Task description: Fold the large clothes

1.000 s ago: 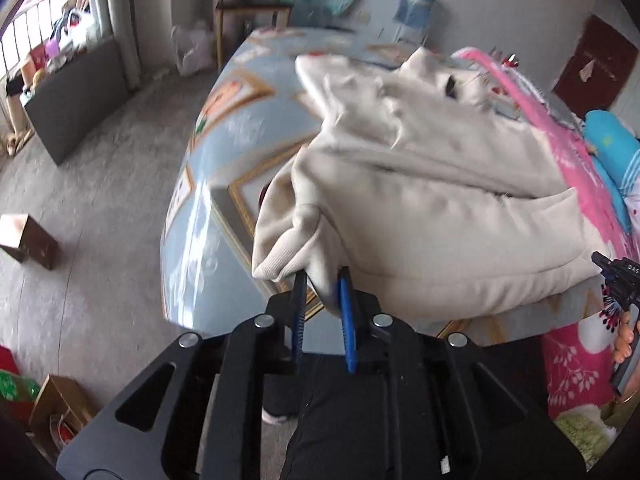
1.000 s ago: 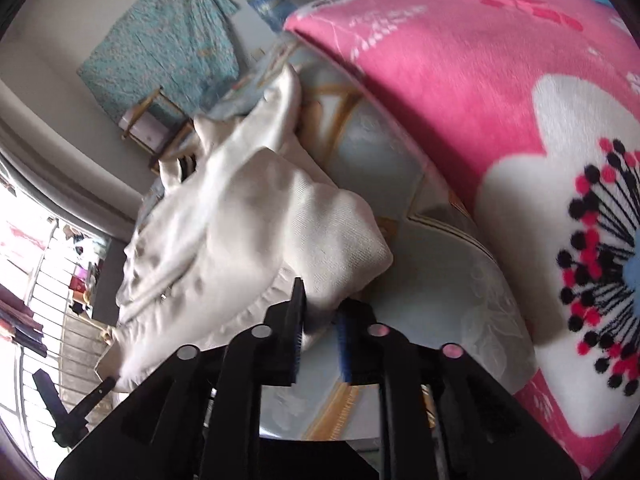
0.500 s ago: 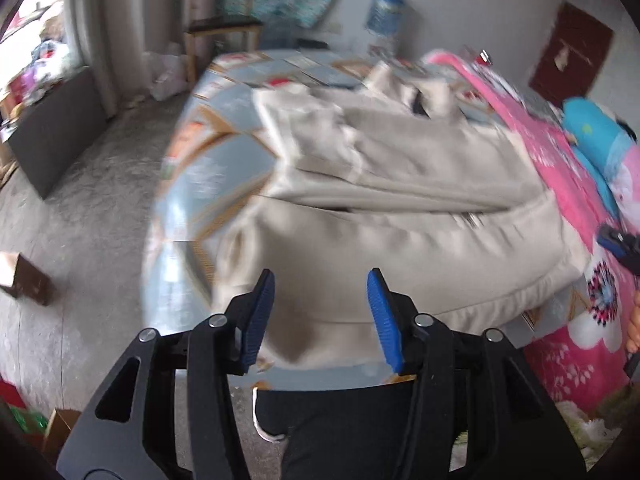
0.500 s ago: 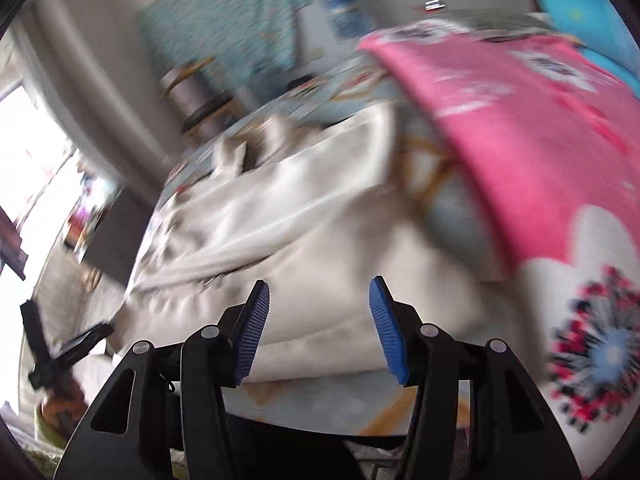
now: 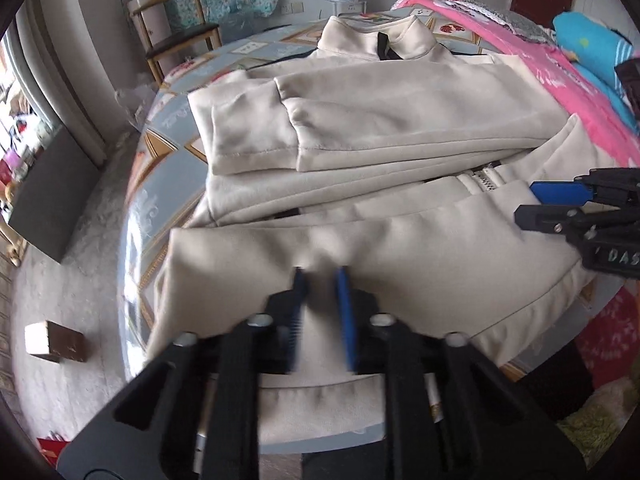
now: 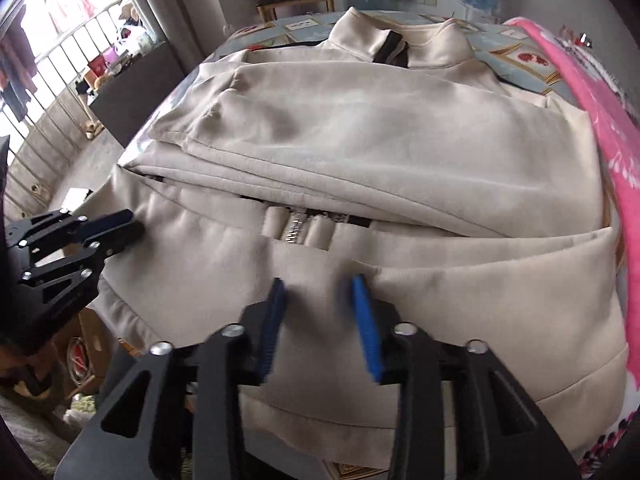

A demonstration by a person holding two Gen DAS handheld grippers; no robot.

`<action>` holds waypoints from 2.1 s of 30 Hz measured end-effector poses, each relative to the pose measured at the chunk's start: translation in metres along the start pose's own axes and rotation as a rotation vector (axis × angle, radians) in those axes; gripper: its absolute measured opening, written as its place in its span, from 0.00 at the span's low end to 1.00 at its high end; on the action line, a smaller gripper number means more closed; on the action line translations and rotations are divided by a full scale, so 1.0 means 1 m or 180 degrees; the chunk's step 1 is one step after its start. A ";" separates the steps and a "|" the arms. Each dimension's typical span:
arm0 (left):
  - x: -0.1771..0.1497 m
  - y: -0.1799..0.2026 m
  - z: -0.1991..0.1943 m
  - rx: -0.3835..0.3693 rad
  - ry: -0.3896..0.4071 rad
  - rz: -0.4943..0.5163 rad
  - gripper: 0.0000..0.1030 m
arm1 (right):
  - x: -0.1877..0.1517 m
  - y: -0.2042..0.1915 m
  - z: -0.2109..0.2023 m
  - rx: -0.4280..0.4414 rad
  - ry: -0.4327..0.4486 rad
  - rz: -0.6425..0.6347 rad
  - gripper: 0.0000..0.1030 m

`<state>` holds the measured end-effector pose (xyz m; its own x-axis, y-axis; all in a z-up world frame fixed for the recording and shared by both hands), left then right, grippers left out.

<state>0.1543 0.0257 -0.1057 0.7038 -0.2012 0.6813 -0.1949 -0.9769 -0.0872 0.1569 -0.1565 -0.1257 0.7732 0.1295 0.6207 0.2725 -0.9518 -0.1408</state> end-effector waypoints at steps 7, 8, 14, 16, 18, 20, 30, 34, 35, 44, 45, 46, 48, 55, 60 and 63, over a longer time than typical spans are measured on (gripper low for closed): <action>0.021 0.002 -0.027 -0.0022 0.0362 0.0270 0.01 | 0.015 -0.007 -0.019 -0.0054 0.0139 0.0018 0.04; 0.030 0.001 -0.035 -0.0010 0.0459 0.0289 0.01 | 0.023 -0.007 -0.028 -0.0063 0.0233 0.0042 0.04; 0.051 -0.003 -0.021 0.0067 0.0561 0.0399 0.01 | 0.041 -0.003 -0.023 -0.0222 0.0400 0.0033 0.04; 0.037 0.000 0.002 0.0079 0.0383 0.0496 0.02 | 0.031 0.001 0.000 -0.0244 0.0277 0.0055 0.04; 0.022 0.000 0.017 0.0085 0.0244 0.0517 0.02 | 0.024 0.005 0.015 -0.0220 0.0254 0.0142 0.05; 0.018 0.000 0.019 0.0114 0.0280 0.0552 0.03 | 0.025 0.007 0.014 -0.0177 0.0334 0.0210 0.05; 0.017 0.000 0.018 0.0112 0.0296 0.0563 0.05 | 0.022 0.112 -0.080 -0.0909 0.0754 0.0715 0.44; 0.017 0.000 0.018 0.0095 0.0325 0.0562 0.05 | 0.003 0.170 -0.074 -0.1255 0.0555 0.0836 0.44; 0.017 0.000 0.018 0.0088 0.0332 0.0563 0.05 | -0.001 0.175 -0.066 -0.1184 0.0477 0.0853 0.43; 0.021 0.002 0.015 0.0025 0.0371 0.0615 0.05 | -0.001 0.175 -0.095 -0.1392 0.0918 0.1032 0.08; 0.022 0.002 0.016 0.0013 0.0361 0.0598 0.05 | -0.007 0.181 -0.088 -0.1416 0.0867 0.1081 0.08; 0.021 0.003 0.019 -0.0008 0.0346 0.0572 0.05 | -0.014 0.186 -0.079 -0.1422 0.0806 0.1129 0.08; 0.021 0.002 0.021 -0.0036 0.0357 0.0532 0.06 | -0.024 0.196 -0.057 -0.1454 0.0693 0.1169 0.09; 0.023 -0.011 -0.003 -0.0321 0.0302 0.0126 0.09 | -0.009 0.177 -0.105 -0.1412 0.0870 0.1046 0.25; 0.012 0.002 -0.022 -0.0801 0.0199 -0.0118 0.27 | 0.002 0.116 -0.114 -0.0930 0.0945 0.0662 0.50; -0.003 0.007 -0.004 -0.0625 0.0000 -0.0067 0.31 | -0.001 0.077 -0.079 -0.0569 0.0718 0.0452 0.50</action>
<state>0.1483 0.0200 -0.1056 0.7091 -0.1808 0.6815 -0.3095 -0.9483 0.0705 0.1325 -0.2519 -0.0764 0.6443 -0.0540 0.7628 0.0506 -0.9923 -0.1130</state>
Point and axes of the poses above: each gripper's, at about its wrist camera, not at the fingertips, and z roughly the way its jaws point, y to its right, x to its top, the point moved 8 cm from there along z, roughly the way its jaws point, and after that the axes turned 11 degrees about y, right-handed, at the moved point
